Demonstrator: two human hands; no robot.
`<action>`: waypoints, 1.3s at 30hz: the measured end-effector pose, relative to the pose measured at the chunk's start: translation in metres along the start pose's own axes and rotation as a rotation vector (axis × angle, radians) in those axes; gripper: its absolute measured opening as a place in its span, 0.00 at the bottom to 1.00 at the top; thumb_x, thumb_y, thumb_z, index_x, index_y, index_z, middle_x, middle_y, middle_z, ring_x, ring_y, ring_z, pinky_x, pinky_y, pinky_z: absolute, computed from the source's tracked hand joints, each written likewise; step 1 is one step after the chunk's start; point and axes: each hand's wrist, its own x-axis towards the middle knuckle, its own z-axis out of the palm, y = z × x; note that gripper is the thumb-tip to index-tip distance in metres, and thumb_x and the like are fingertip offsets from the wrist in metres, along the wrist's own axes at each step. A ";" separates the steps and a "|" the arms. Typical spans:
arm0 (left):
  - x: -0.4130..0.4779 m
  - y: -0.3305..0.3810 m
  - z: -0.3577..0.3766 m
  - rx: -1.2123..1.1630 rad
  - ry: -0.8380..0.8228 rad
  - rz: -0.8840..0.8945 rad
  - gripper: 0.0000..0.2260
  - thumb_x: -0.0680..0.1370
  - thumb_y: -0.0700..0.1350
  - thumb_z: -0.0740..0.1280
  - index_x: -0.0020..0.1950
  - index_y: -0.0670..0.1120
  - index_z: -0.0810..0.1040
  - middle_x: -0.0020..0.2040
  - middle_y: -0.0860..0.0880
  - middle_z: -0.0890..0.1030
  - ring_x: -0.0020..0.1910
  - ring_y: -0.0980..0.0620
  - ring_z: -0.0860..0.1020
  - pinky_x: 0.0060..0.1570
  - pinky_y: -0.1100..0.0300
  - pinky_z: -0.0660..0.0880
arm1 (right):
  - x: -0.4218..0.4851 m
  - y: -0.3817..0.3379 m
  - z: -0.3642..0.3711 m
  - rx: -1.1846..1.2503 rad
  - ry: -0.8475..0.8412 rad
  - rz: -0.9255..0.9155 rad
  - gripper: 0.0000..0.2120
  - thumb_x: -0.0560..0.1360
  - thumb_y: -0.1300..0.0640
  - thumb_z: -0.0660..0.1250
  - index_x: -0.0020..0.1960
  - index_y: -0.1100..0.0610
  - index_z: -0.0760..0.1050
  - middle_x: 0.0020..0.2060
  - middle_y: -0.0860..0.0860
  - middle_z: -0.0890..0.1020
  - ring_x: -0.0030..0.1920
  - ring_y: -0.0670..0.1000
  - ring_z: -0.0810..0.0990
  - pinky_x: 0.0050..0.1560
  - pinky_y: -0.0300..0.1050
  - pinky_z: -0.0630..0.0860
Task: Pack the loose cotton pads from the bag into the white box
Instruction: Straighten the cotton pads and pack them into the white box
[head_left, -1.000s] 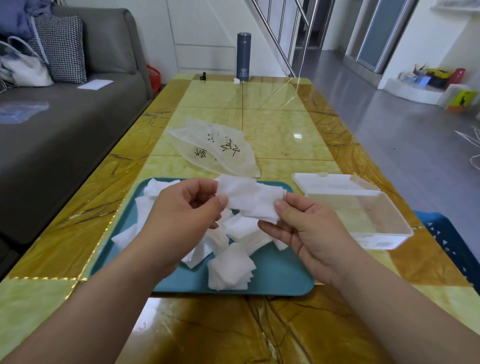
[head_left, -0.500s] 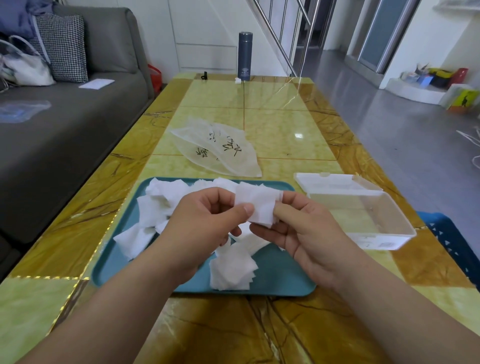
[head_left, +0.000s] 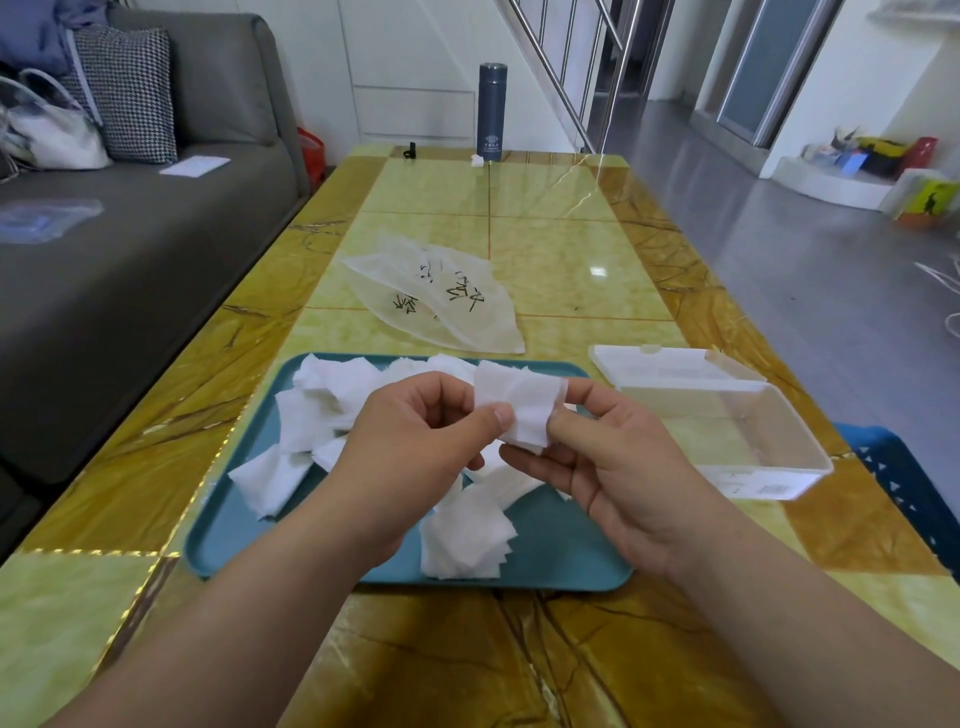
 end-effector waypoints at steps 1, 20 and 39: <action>0.000 0.000 0.000 0.003 -0.002 0.000 0.08 0.76 0.45 0.76 0.45 0.41 0.81 0.34 0.45 0.81 0.30 0.54 0.77 0.32 0.59 0.70 | 0.000 0.000 0.000 -0.003 -0.001 -0.004 0.09 0.81 0.71 0.64 0.57 0.62 0.78 0.51 0.61 0.88 0.50 0.56 0.88 0.56 0.52 0.85; 0.001 0.005 -0.006 -0.113 -0.119 -0.022 0.09 0.82 0.48 0.68 0.54 0.46 0.87 0.50 0.42 0.86 0.46 0.51 0.83 0.43 0.52 0.76 | 0.004 0.008 -0.012 -0.261 -0.011 -0.170 0.11 0.77 0.73 0.70 0.55 0.61 0.80 0.54 0.66 0.85 0.58 0.67 0.84 0.60 0.66 0.81; 0.004 0.001 -0.005 -0.209 -0.106 -0.074 0.09 0.79 0.39 0.69 0.43 0.45 0.88 0.42 0.41 0.82 0.41 0.47 0.78 0.36 0.54 0.72 | 0.007 0.008 -0.010 -0.414 0.117 -0.310 0.17 0.70 0.69 0.78 0.53 0.54 0.80 0.49 0.50 0.86 0.52 0.62 0.85 0.56 0.59 0.84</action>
